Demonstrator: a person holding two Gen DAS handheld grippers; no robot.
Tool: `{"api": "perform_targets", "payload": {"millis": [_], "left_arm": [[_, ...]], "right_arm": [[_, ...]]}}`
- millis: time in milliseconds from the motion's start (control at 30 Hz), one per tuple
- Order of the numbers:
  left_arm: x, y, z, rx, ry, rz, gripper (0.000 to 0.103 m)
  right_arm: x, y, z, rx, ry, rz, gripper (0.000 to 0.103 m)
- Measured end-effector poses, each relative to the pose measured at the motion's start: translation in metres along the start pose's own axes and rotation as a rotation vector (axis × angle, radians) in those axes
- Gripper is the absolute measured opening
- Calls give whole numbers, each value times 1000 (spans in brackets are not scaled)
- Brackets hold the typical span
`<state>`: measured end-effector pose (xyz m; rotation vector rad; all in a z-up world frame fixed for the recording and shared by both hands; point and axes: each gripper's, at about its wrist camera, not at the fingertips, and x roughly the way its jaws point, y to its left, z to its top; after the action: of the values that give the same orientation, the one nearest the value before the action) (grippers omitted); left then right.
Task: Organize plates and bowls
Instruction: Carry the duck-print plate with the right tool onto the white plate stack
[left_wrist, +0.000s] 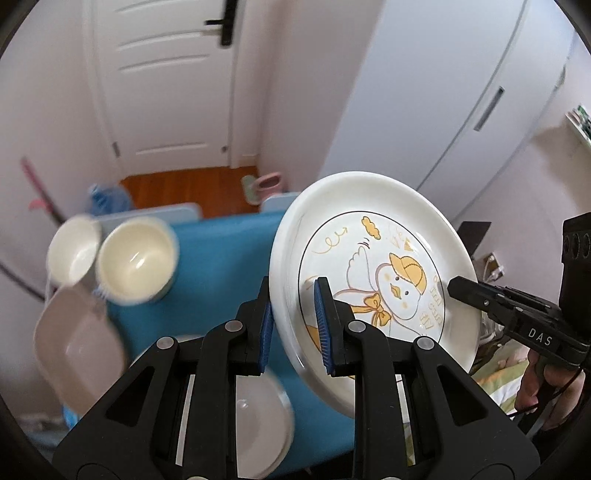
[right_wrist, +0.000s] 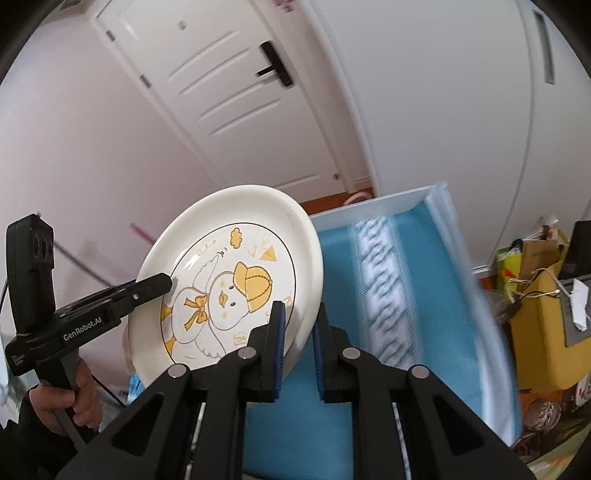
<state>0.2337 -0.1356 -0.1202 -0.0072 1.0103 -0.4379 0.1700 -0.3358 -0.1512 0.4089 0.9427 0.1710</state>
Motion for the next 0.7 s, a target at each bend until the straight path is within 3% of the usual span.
{"api": "perform_targets", "payload": {"millis": [333, 500, 700], "left_arm": [[-17, 67, -91, -202, 41, 121, 19], [-7, 94, -127, -301, 63, 160, 19], [3, 111, -156, -382, 65, 198, 19]], "right_arm": [[53, 53, -61, -146, 144, 108, 13], [84, 64, -74, -213, 219, 132, 13], [109, 80, -78, -321, 246, 145, 13]]}}
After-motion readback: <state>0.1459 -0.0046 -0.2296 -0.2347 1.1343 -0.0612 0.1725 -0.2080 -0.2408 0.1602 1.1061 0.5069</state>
